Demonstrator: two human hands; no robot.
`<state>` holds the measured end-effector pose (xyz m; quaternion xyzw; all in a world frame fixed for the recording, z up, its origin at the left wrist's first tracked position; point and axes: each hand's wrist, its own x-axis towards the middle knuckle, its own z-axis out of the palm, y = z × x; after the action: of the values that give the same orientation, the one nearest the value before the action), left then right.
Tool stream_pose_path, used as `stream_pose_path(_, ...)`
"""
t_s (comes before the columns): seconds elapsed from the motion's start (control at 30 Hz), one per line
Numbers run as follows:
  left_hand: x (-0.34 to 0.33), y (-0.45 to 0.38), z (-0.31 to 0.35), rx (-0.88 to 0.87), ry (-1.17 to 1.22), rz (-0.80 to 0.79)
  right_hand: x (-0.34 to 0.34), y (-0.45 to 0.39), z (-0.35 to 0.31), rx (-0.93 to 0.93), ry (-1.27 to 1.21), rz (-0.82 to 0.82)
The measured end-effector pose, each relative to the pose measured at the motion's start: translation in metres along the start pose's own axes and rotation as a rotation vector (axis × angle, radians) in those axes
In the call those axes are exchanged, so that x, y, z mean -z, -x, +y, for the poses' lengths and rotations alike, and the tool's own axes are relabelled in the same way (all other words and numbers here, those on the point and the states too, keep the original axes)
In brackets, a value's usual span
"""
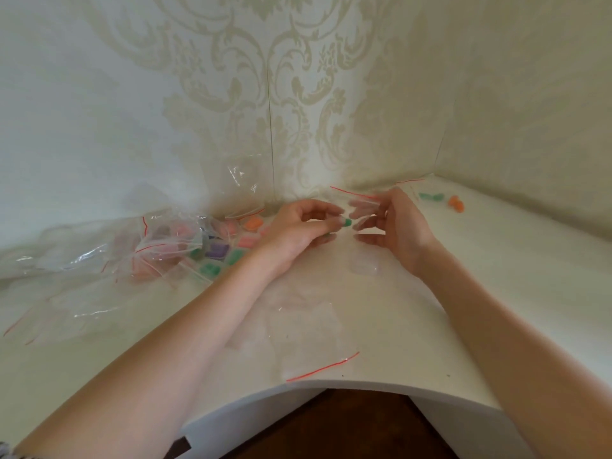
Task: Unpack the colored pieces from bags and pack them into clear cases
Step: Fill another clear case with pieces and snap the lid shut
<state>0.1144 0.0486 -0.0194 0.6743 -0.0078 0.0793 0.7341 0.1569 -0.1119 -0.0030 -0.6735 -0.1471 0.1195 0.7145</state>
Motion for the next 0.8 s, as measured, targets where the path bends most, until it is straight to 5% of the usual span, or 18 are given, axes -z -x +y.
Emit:
stream_pose_path(0.3,0.002,0.001,-0.002,-0.102,-0.143,0.066,0.001,0.004,0.0,0.208,0.276,0.058)
stream_pose_path(0.53,0.012,-0.007,0.0,-0.222,-0.143,0.266,0.003,0.0,-0.002,0.159,0.207,0.168)
stream_pose_path(0.67,0.013,-0.006,0.005,-0.4,-0.375,0.439,0.008,-0.002,0.0,0.21,0.261,0.321)
stream_pose_path(0.8,-0.007,0.003,0.009,-0.499,-0.404,0.295,0.004,0.0,-0.002,0.306,0.336,0.355)
